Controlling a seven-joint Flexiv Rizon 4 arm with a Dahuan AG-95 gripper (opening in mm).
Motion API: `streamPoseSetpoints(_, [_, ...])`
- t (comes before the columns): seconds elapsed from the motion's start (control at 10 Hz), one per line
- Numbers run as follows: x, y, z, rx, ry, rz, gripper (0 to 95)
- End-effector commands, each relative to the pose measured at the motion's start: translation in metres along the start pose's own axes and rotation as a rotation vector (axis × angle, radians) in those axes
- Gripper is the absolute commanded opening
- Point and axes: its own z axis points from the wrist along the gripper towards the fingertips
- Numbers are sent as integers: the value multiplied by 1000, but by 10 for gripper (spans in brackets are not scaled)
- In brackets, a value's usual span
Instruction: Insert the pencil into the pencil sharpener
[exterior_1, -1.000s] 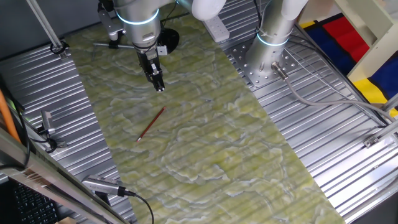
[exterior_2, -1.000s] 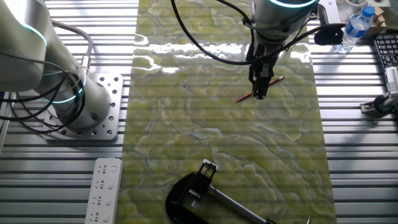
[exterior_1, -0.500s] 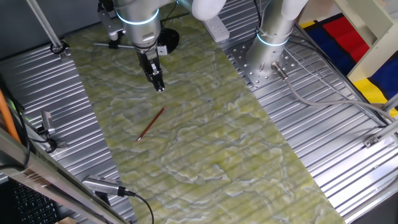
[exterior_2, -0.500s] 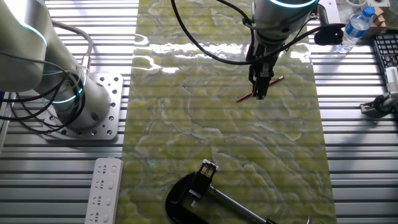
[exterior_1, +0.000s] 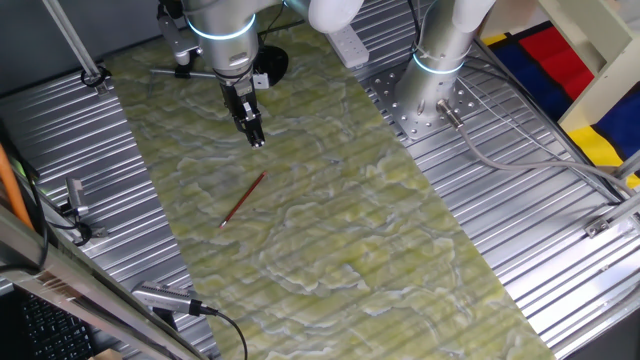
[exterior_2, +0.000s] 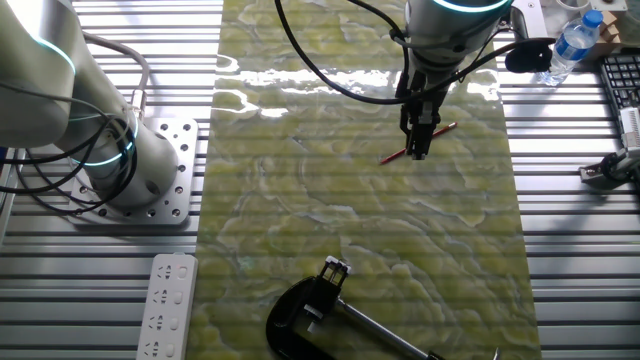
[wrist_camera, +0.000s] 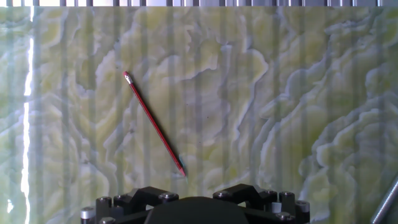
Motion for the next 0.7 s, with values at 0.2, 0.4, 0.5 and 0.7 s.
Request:
streamPoseSetpoints(0.2, [0,0,0,-38,-26,-204,0])
streamPoseSetpoints(0.4, [0,0,0,-26,-22,-209,0])
streamPoseSetpoints(0.5, [0,0,0,-27,-22,-210,0])
streamPoseSetpoints(0.7, [0,0,0,-31,-22,-212,0])
